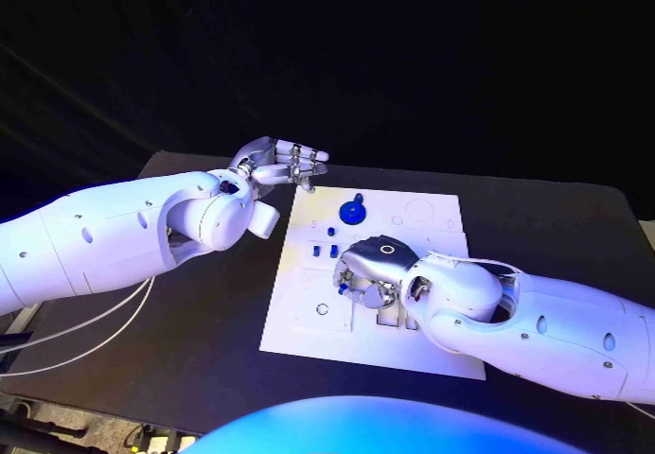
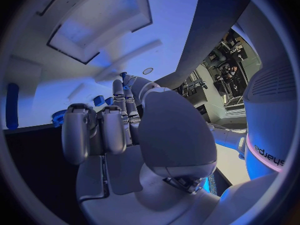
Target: Assemble the parts on the task board
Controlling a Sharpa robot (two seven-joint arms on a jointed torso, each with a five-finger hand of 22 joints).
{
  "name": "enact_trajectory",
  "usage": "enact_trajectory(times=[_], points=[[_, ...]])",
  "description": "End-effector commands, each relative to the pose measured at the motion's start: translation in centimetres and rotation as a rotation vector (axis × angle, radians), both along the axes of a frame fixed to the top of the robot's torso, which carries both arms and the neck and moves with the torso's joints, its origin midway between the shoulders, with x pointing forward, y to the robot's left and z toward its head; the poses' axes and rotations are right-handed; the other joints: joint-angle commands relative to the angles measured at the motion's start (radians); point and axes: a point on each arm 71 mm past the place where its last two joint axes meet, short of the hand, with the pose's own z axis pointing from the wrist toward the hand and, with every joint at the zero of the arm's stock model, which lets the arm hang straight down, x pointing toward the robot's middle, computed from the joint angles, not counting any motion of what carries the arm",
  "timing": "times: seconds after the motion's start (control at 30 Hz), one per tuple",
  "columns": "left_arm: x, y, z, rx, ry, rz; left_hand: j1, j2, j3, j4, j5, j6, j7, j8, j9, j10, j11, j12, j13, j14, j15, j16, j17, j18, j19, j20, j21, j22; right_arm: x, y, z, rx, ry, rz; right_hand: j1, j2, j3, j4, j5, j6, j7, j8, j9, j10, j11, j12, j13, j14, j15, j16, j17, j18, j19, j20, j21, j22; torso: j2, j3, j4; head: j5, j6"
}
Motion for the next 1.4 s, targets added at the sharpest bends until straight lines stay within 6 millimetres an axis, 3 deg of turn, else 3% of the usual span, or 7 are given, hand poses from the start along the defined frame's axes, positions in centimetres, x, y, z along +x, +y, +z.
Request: enact_trajectory(times=[0.03,0.9,1.0,1.13,1.4], points=[[-0.1,-0.3,0.1,-0.006,-0.002,-0.022,0.003,0.009,-0.002,-0.006,0.001,-0.004,0.004,0.003,-0.001,-0.010,0.000,0.007,0.000,-0.008,0.000,-0.003,-0.001,0.013,-0.002,0.005,-0.004,-0.001,-0.1,0.1,-0.2,-0.007,0.009,0.012,-0.011,-0.001,0.003,-0.001,0.004,0.006,0.000,0.004,0.002,0.005,0.000,-0.002,0.001,0.053,-0.006,0.005,0.001,-0.013,0.005,-0.001,0.002,0.161,0.000,0.0001,0.0005,0.000,-0.001],[-0.1,-0.3,0.1,-0.005,0.001,-0.024,0.003,0.009,-0.003,-0.007,0.001,-0.004,0.004,0.003,-0.001,-0.012,0.000,0.007,0.000,-0.008,0.001,-0.004,-0.001,0.013,-0.002,0.005,-0.004,-0.001,0.1,0.5,-0.8,-0.059,0.006,0.002,-0.019,-0.002,0.002,-0.003,0.004,0.006,0.000,0.004,0.002,0.006,0.000,-0.004,-0.001,0.052,-0.006,0.001,-0.005,-0.011,0.001,-0.001,-0.005,0.158,0.000,0.0003,0.0001,-0.002,-0.001],[-0.1,-0.3,0.1,-0.004,0.001,-0.024,0.003,0.009,-0.003,-0.007,0.001,-0.004,0.004,0.003,-0.001,-0.012,0.000,0.007,0.000,-0.008,0.001,-0.004,-0.001,0.013,-0.002,0.005,-0.004,-0.001,0.1,0.5,-0.8,-0.055,0.006,0.005,-0.043,-0.013,-0.003,0.001,0.004,-0.019,0.009,-0.012,-0.003,-0.015,0.008,-0.019,-0.009,0.051,0.001,-0.001,-0.009,-0.010,-0.004,0.003,-0.014,0.155,0.000,0.0002,-0.0001,-0.003,0.000],[-0.1,-0.3,0.1,-0.003,0.003,-0.023,0.003,0.009,-0.003,-0.007,0.001,-0.004,0.004,0.003,-0.001,-0.012,0.000,0.007,0.000,-0.008,0.001,-0.004,-0.001,0.013,-0.002,0.005,-0.004,-0.001,0.2,0.3,-0.8,-0.049,0.004,-0.006,-0.076,-0.036,-0.014,0.006,0.045,-0.066,0.028,-0.041,-0.016,-0.056,0.026,-0.042,-0.022,0.049,0.016,-0.002,-0.013,-0.006,-0.013,0.013,-0.033,0.148,0.000,0.0002,-0.0001,-0.004,0.001],[-0.1,-0.2,0.0,-0.001,0.005,-0.020,0.005,0.011,-0.003,-0.008,0.001,-0.004,0.004,0.004,-0.001,-0.014,0.001,0.008,0.000,-0.009,0.001,-0.004,-0.002,0.013,-0.002,0.005,-0.004,-0.001,0.3,-0.5,-0.5,-0.027,-0.013,-0.031,-0.108,-0.059,-0.048,0.006,0.059,-0.093,0.037,-0.060,-0.026,-0.112,0.041,-0.053,-0.034,0.041,0.028,-0.019,-0.039,0.005,-0.038,0.027,-0.082,0.126,-0.001,0.0003,-0.0003,-0.006,0.005]])
